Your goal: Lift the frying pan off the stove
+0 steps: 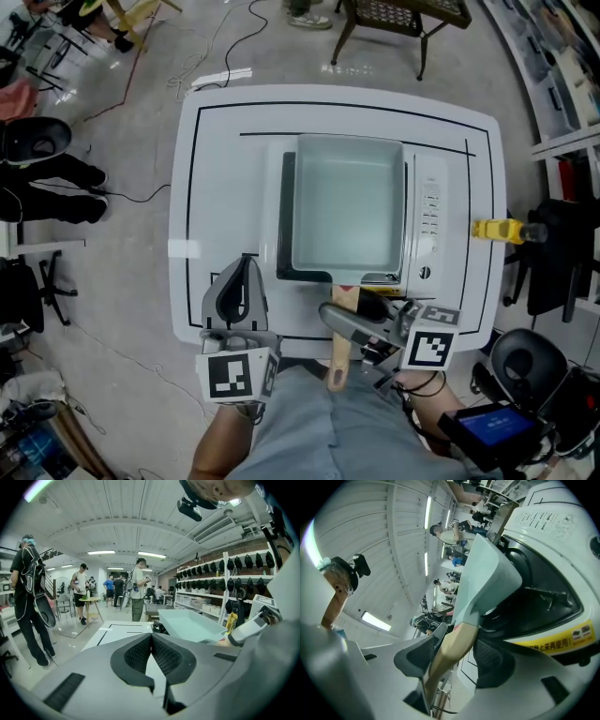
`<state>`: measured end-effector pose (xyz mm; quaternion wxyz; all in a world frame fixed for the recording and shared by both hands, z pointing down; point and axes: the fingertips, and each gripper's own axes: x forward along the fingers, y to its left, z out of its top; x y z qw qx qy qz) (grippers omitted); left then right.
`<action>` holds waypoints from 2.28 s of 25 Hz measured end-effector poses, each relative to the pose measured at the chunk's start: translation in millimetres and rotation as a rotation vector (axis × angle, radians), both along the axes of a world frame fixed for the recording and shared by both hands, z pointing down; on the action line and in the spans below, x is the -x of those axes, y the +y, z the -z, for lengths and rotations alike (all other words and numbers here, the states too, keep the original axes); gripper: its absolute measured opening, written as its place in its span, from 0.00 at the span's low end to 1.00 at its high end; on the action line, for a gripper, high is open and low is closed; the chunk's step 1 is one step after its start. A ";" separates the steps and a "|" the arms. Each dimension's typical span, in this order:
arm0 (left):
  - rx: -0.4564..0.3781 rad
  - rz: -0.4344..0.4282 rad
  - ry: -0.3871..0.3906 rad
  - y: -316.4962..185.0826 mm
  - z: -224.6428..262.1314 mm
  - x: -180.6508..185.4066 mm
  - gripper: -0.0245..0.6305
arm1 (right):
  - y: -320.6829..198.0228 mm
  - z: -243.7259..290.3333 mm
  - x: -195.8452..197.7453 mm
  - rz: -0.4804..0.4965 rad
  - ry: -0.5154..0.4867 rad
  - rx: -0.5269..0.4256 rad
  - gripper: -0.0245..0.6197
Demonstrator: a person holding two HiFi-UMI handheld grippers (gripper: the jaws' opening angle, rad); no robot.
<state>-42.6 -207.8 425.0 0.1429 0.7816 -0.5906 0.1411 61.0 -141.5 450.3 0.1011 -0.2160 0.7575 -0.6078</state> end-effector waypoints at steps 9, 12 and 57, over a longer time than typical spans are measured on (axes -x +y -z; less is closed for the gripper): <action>0.005 0.054 0.002 2.3 -2.4 20.3 0.07 | -3.1 -2.1 18.7 0.060 -0.020 0.014 0.40; 0.006 0.068 0.003 2.9 -4.7 27.3 0.07 | -3.4 -3.7 25.3 0.075 -0.025 0.018 0.40; 0.009 0.085 0.006 -3.3 -1.1 39.7 0.07 | 0.2 -12.7 40.2 0.136 0.004 0.100 0.27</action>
